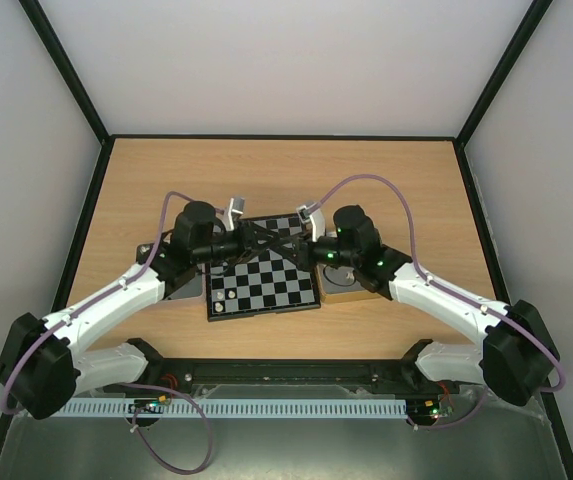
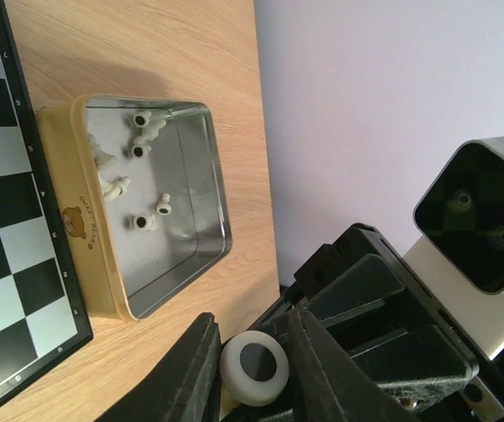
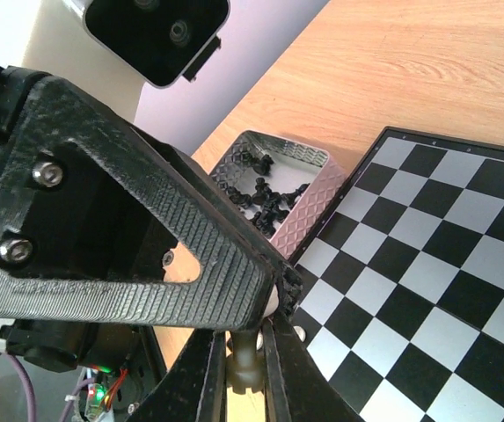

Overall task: Set up the chess pieces on the board
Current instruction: Place the chess piece on the chessboard.

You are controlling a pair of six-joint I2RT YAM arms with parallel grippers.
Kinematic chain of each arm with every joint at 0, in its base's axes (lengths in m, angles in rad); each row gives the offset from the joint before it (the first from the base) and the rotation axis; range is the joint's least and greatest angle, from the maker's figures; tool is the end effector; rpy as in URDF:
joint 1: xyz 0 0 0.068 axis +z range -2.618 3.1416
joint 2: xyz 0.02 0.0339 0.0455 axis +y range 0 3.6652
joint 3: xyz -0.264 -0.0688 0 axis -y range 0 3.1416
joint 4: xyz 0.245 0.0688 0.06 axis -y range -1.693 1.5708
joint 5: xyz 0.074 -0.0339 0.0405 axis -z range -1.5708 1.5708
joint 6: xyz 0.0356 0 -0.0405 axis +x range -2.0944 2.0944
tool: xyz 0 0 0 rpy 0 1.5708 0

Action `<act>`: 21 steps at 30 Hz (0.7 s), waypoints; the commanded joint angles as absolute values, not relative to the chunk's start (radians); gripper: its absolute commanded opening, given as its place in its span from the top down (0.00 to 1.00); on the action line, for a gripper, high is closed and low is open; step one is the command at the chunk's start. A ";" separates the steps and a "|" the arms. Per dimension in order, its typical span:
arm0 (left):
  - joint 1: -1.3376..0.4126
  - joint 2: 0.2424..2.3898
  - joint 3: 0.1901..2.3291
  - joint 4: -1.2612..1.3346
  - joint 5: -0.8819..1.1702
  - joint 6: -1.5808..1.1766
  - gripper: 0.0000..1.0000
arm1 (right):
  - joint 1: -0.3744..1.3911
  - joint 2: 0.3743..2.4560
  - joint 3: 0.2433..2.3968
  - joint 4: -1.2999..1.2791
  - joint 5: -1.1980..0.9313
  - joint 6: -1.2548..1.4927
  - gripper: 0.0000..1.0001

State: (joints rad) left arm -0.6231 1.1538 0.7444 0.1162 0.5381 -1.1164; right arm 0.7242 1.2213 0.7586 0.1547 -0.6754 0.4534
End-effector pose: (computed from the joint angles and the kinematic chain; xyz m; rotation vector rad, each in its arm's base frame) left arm 0.2020 -0.1676 0.2822 -0.0982 2.1971 -1.6060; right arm 0.1895 0.1973 0.2750 -0.7816 1.9191 1.4012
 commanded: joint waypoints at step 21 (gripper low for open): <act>-0.576 1.161 0.664 0.396 0.514 -1.572 0.87 | 0.730 1.074 0.543 0.653 -0.449 0.974 0.42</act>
